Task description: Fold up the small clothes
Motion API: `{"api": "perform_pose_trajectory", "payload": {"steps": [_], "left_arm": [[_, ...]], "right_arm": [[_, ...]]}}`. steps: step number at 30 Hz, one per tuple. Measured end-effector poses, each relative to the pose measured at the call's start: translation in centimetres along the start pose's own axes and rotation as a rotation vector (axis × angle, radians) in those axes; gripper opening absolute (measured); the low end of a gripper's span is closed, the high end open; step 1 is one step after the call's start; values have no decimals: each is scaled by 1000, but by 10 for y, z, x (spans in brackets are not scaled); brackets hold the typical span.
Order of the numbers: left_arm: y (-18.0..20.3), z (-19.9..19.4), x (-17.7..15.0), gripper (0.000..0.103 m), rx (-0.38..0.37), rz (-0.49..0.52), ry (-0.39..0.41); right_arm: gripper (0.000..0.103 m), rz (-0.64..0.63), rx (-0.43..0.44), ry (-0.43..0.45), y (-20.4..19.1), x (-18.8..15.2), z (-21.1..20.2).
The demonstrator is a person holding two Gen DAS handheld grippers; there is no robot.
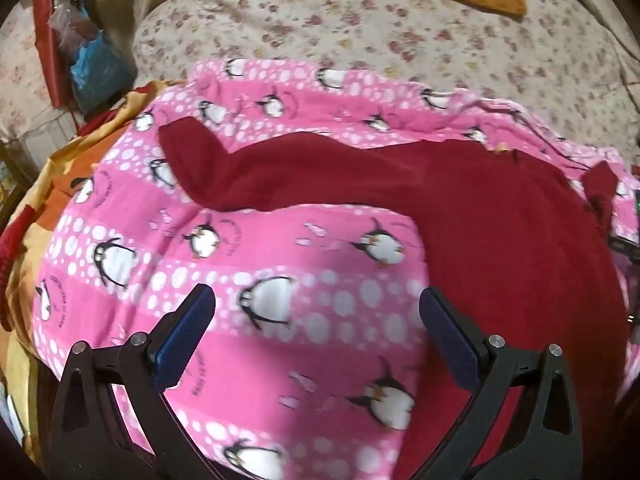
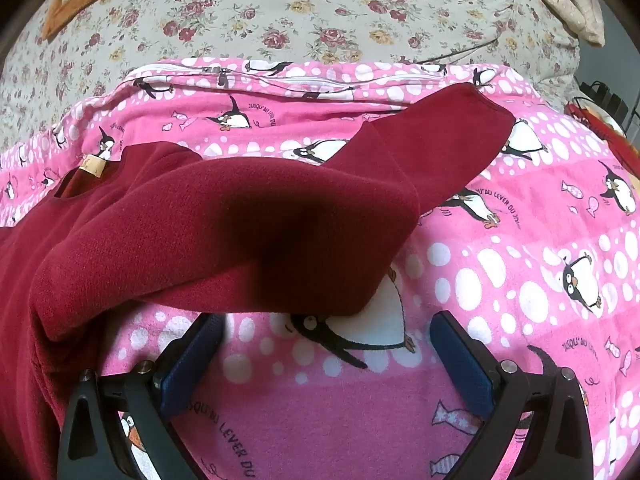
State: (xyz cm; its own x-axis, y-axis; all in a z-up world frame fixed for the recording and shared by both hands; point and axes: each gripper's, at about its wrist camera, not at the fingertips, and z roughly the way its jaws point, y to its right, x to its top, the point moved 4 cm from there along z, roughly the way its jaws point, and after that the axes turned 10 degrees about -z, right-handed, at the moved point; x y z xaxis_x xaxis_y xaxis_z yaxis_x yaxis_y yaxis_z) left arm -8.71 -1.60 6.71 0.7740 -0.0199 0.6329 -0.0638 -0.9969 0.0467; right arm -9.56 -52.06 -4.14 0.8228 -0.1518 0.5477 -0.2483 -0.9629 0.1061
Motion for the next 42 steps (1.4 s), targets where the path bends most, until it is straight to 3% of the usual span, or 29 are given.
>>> {"api": "perform_pose_trajectory", "payload": {"steps": [2, 7, 15, 26, 34, 37, 42], "left_arm": [[3, -1, 2, 102, -44, 5, -11], [33, -5, -10, 102, -73, 30, -3], [64, 0, -28, 102, -79, 60, -16], [69, -4, -35, 102, -72, 76, 0], [64, -6, -35, 102, -83, 52, 2], [65, -5, -34, 102, -92, 43, -2], [71, -8, -33, 102, -116, 36, -3]], "right_arm": [[103, 0, 0, 0, 0, 0, 0], [103, 0, 0, 0, 0, 0, 0], [103, 2, 0, 1, 0, 0, 0], [103, -11, 26, -14, 0, -4, -4], [103, -53, 101, -43, 2, -53, -71], [103, -25, 172, -50, 2, -66, -105], [103, -26, 203, -7, -15, -67, -152]]}}
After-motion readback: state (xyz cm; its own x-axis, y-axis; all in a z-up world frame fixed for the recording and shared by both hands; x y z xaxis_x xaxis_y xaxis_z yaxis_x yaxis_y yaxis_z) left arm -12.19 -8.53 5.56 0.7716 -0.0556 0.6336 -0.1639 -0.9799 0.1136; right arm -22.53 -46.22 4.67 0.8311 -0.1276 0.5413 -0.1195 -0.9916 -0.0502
